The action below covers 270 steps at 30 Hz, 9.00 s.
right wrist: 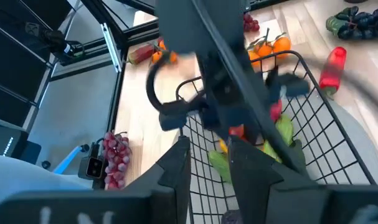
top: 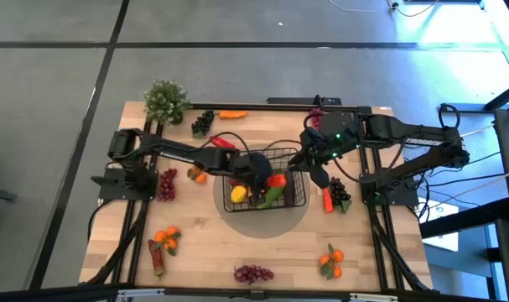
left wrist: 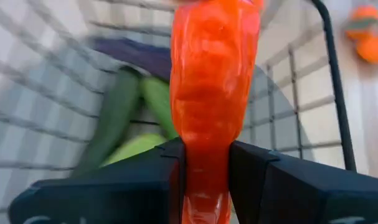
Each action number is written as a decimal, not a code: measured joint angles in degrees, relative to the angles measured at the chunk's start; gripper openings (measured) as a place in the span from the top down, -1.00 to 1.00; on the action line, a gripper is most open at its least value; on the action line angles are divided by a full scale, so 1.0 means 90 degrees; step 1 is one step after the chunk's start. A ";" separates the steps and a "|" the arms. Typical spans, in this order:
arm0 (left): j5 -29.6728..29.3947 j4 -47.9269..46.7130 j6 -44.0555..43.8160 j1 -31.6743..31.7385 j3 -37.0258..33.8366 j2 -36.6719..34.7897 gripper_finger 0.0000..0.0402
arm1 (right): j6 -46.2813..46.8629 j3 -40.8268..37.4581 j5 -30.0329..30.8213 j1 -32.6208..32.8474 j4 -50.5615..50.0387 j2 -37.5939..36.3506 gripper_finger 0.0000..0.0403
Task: Build produce basket
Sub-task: Put the left carrot into the basket, then put the bottom left orange into the basket
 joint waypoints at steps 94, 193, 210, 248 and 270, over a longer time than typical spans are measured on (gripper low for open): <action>-0.2663 -0.4660 -0.6264 -0.1084 0.0000 -0.2447 0.37 | -0.0941 -0.0153 0.0257 0.0175 -0.2644 -0.1419 0.53; 0.0699 -0.4766 -1.0263 -0.5508 -0.1452 -0.0723 0.50 | 0.1570 -0.0879 0.0619 0.0119 -0.0578 -0.1137 0.53; 0.0370 -0.5016 -0.8758 -0.4772 -0.1452 -0.1484 1.00 | 0.1548 -0.0879 0.0910 0.0119 -0.0589 -0.1137 0.53; -0.0112 -0.3387 -0.1422 0.0242 0.0600 -0.0898 1.00 | 0.0685 -0.0878 0.2623 0.0119 -0.0626 -0.1137 0.53; -0.0052 -0.4051 -0.1273 0.0791 0.0607 -0.0327 0.89 | 0.0673 -0.0877 0.2622 0.0119 -0.0625 -0.1137 0.53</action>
